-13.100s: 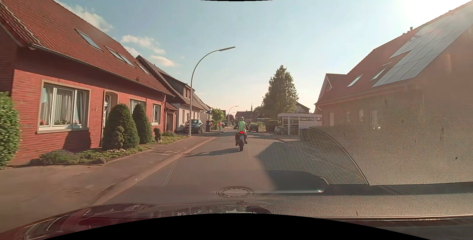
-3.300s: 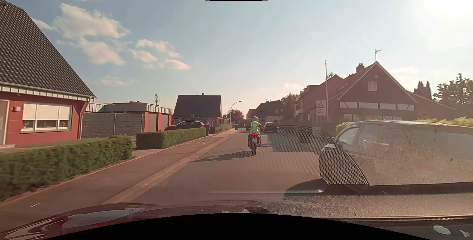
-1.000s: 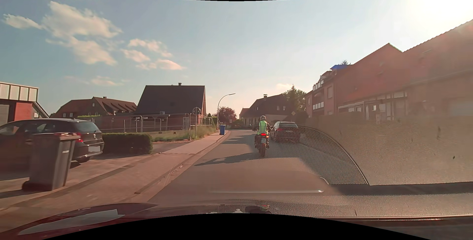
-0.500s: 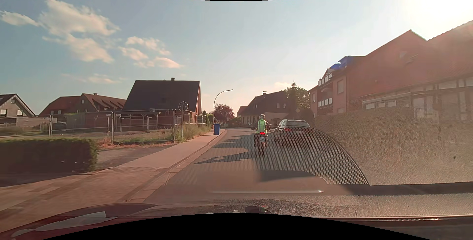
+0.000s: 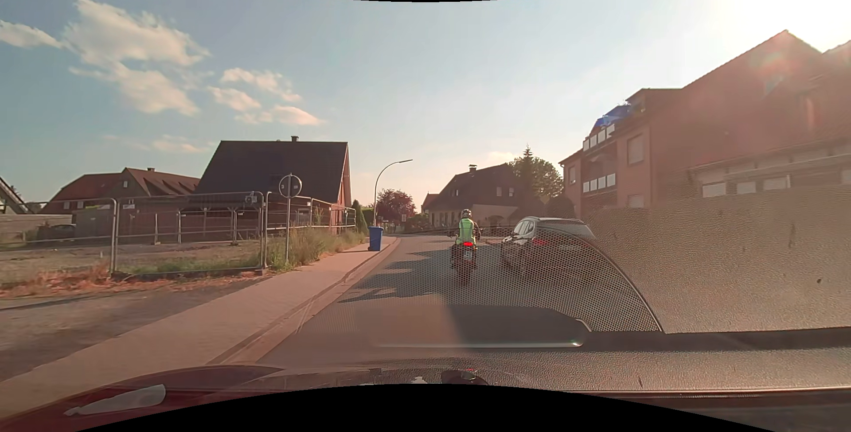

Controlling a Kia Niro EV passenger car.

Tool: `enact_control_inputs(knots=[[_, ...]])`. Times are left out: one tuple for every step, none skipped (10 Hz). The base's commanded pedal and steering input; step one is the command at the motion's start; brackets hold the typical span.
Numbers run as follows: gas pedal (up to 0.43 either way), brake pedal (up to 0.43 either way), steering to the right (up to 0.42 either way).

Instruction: Follow the waypoints while adhering to traffic rules and regulations

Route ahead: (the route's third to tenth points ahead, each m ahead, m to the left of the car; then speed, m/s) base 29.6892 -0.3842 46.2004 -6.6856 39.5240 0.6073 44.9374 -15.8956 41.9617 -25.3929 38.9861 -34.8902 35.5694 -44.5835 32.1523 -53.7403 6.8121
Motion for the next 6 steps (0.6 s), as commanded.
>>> enact_control_inputs(knots=[[0.087, 0.000, 0.015], [0.087, 0.000, 0.014], [0.110, 0.000, 0.014], [0.118, 0.000, 0.013], [0.118, 0.000, 0.013], [0.118, 0.000, 0.013]])
